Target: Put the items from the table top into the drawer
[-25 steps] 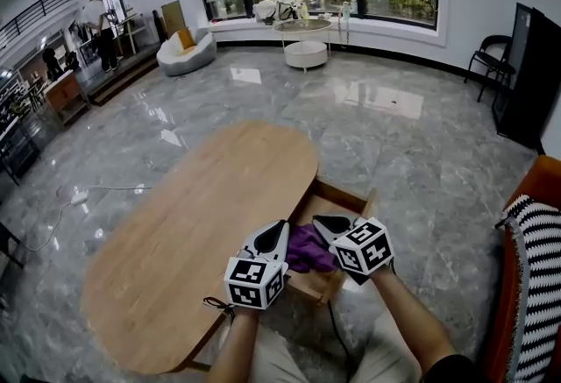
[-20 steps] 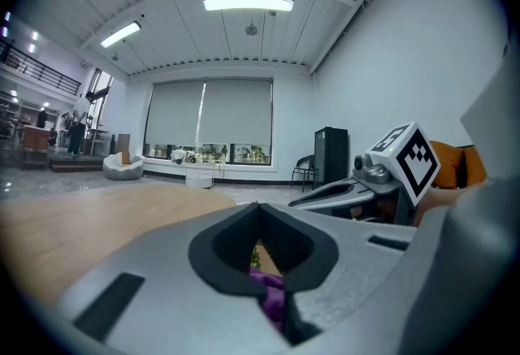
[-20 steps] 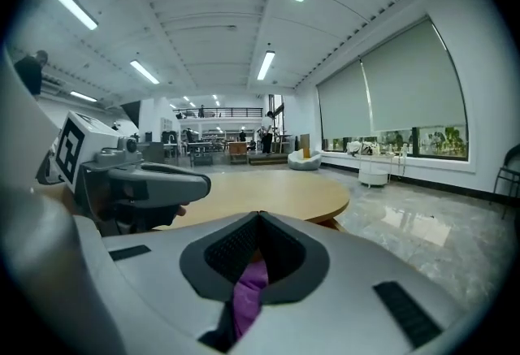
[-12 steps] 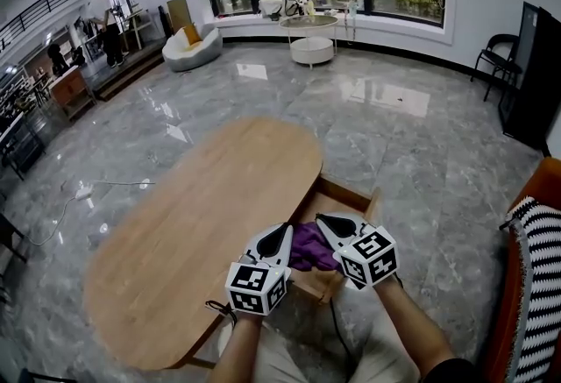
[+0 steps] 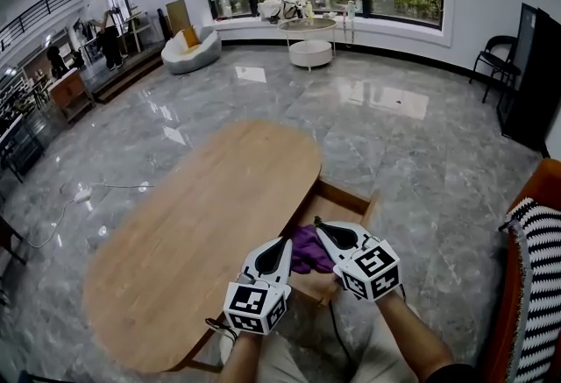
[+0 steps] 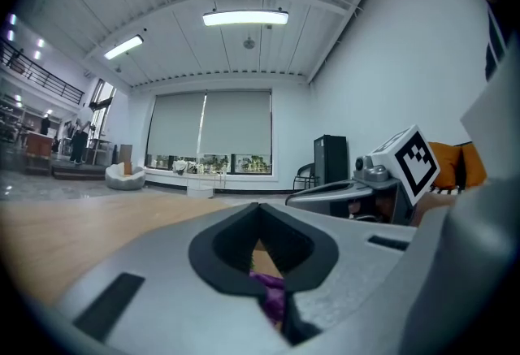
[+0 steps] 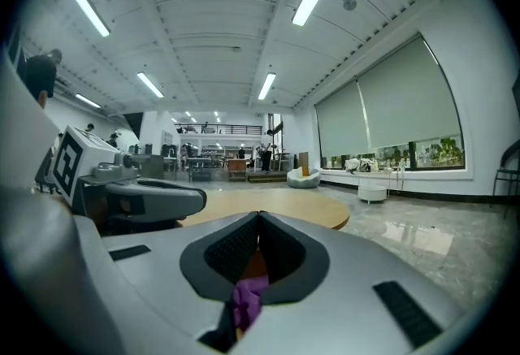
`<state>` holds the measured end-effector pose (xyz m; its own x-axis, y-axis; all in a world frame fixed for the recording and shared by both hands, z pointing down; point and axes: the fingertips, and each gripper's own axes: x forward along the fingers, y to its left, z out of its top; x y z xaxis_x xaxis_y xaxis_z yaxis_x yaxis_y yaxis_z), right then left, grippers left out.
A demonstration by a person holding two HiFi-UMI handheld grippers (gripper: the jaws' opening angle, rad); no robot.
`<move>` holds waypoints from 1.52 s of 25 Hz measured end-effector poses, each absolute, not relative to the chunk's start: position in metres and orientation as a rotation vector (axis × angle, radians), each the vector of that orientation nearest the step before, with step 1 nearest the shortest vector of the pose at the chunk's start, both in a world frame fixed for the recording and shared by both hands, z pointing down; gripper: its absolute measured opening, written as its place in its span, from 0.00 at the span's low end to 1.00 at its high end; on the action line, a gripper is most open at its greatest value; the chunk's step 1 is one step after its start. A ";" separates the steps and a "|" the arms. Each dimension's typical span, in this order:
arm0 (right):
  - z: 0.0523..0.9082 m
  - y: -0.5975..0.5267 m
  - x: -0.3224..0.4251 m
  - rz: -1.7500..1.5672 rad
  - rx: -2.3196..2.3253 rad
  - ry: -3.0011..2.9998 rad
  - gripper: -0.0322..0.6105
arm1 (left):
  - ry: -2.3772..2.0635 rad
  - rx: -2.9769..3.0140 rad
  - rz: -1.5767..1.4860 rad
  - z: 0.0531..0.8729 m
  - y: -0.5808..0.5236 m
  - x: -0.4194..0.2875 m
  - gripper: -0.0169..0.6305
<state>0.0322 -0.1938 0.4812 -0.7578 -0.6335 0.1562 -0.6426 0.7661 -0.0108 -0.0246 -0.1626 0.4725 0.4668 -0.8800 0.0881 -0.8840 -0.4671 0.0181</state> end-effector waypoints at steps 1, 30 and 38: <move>0.480 -0.192 0.032 0.092 1.028 -2.821 0.08 | -1.587 2.641 0.096 0.472 -0.160 -0.024 0.03; 0.487 -0.182 0.031 0.103 1.088 -2.844 0.08 | -1.620 2.615 -0.005 0.473 -0.150 -0.033 0.03; 0.489 -0.183 0.027 0.097 1.082 -2.842 0.08 | -1.635 2.605 -0.007 0.475 -0.153 -0.039 0.03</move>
<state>0.0267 -0.1830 0.4887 -0.7426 -0.6598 0.1150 -0.6661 0.7454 -0.0244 -0.0391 -0.1526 0.4755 0.4355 -0.8996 0.0312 -0.8993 -0.4334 0.0581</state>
